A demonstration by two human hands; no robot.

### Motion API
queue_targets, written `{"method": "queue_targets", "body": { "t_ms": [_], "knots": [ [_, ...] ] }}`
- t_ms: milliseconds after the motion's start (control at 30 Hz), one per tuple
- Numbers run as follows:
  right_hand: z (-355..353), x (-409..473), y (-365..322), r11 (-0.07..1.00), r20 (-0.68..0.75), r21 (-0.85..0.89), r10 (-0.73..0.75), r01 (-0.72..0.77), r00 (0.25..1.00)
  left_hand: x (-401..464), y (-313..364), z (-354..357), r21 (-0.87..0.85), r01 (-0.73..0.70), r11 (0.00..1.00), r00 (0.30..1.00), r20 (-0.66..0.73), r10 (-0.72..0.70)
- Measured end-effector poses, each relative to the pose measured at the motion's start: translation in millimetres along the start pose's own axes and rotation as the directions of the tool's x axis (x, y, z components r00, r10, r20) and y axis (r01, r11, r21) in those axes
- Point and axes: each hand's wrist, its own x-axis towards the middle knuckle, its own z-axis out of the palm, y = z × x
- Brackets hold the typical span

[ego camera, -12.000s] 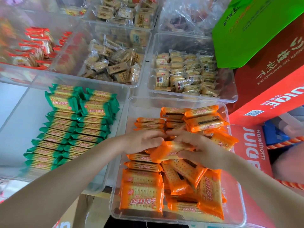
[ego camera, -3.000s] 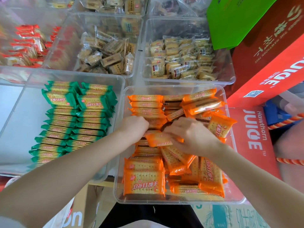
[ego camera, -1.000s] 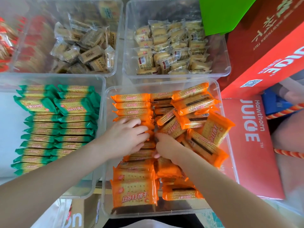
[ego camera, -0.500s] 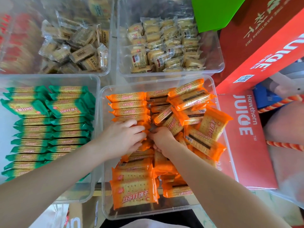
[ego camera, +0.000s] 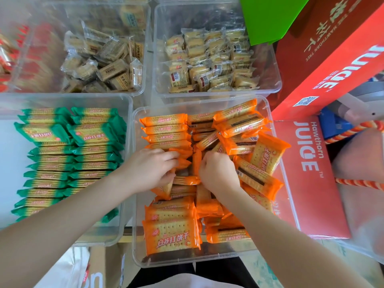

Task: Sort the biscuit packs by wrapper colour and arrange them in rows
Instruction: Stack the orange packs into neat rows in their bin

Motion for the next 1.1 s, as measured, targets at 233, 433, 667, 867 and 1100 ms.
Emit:
{"method": "queue_targets", "body": {
  "t_ms": [233,433,667,867,1100],
  "knots": [
    [-44.0,-31.0,16.6,0.99,-0.187,-0.074,-0.131,0.119,0.974,15.4,16.9,7.4,0.128,0.017,0.992,0.992,0.121,-0.032],
    [-55.4,-40.4,33.2,0.975,-0.243,-0.175,-0.179,0.139,0.953,29.2,40.6,19.0,0.051,0.078,0.996,0.917,0.388,-0.092],
    [-45.9,-37.2,37.7,0.94,-0.227,-0.309,-0.22,0.144,0.949,39.2,57.5,11.3,0.269,0.143,0.953,0.901,0.362,-0.237],
    [-42.5,-37.8,39.2,0.934,-0.256,-0.315,-0.257,0.171,0.932,47.9,73.5,10.5,0.426,0.194,0.884,0.849,0.379,-0.369],
    [-43.0,-38.2,39.2,0.937,-0.251,-0.292,-0.271,0.194,0.929,33.6,62.3,13.8,0.241,0.161,0.957,0.938,0.264,-0.224]
  ]
}}
